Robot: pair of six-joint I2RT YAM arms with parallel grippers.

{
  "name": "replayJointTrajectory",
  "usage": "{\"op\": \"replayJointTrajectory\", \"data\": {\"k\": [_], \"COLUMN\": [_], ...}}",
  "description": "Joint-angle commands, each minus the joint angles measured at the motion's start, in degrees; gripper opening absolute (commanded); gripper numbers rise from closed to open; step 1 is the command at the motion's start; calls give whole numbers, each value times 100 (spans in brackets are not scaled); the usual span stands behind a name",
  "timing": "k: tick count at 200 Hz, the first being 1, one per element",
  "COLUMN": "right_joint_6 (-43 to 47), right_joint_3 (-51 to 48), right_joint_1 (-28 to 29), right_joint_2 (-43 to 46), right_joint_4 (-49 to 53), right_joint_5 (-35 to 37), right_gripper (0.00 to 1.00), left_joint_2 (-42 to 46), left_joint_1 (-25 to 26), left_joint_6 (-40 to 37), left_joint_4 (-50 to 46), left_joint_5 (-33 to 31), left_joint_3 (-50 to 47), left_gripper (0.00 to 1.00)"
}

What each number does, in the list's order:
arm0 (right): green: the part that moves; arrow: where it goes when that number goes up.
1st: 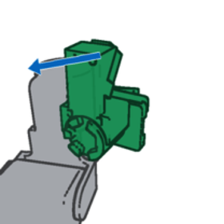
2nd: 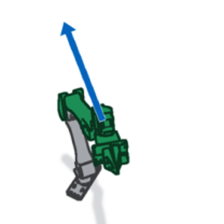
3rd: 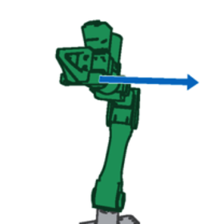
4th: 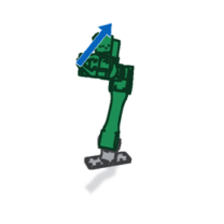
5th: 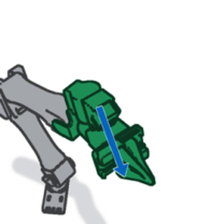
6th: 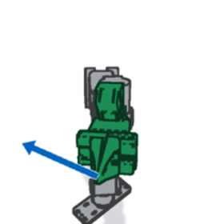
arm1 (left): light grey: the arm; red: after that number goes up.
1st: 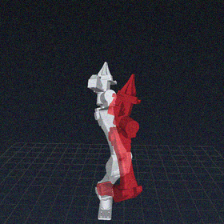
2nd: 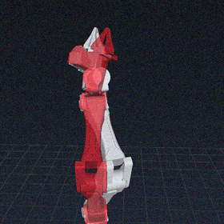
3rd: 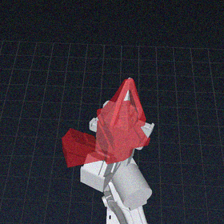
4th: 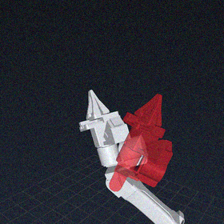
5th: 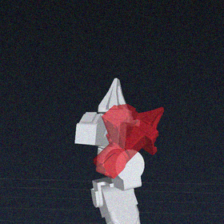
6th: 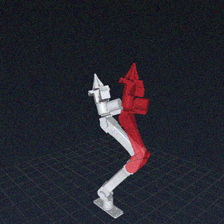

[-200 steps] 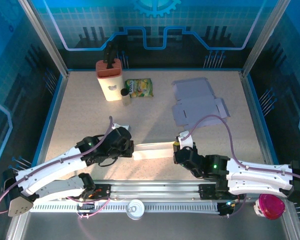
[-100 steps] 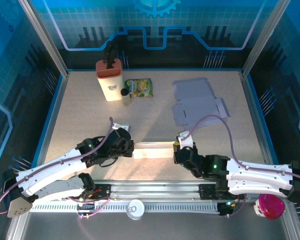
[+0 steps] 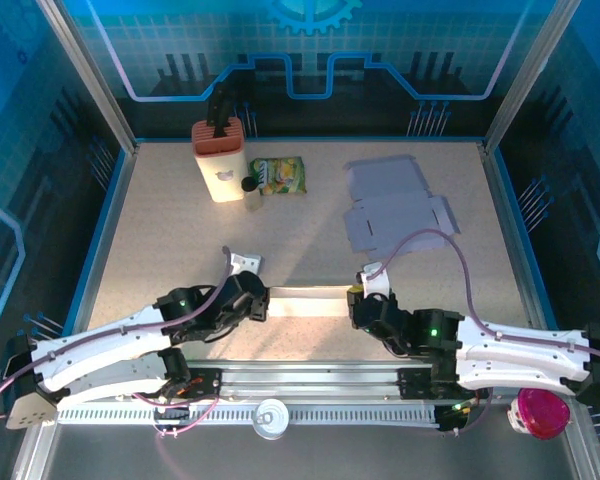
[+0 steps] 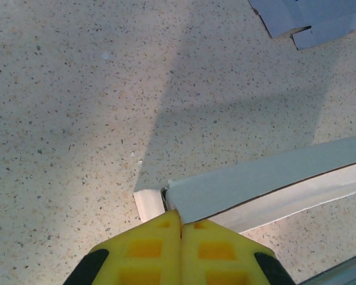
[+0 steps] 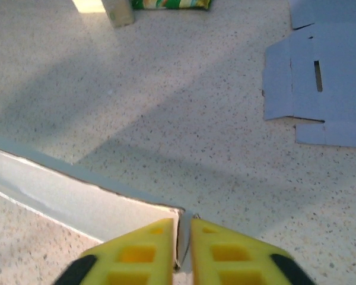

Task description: Fold the paper box

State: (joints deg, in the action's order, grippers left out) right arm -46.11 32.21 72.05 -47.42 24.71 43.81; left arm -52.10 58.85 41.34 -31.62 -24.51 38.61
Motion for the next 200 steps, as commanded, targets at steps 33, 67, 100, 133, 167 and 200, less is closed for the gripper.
{"op": "replayJointTrajectory", "data": {"k": [33,67,100,133,167,200], "right_joint_6": [-1746,-2757,-4500,-6064,-7017,-7107], "right_joint_3": [151,325,372,-350,-1215,-1307], "right_joint_1": [-79,-129,-270,-476,-972,-1567], "right_joint_2": [790,1403,1953,2652,2516,1685], "right_joint_4": [895,925,1374,658,-953,-1915], "right_joint_5": [-754,-1002,-1007,-1164,-2000,-2919], "right_gripper": [48,69,85,89,88,87], "left_joint_2": [-232,-301,-282,-318,-311,-324], "left_joint_1": [360,515,613,659,694,719], "left_joint_6": [666,818,903,936,955,980], "left_joint_4": [-231,-298,-345,-347,-389,-410], "left_joint_5": [-484,-708,-814,-842,-902,-929], "left_joint_3": [-453,-394,-372,-347,-322,-294], "left_gripper": [0,0,0,0,0,0]}}
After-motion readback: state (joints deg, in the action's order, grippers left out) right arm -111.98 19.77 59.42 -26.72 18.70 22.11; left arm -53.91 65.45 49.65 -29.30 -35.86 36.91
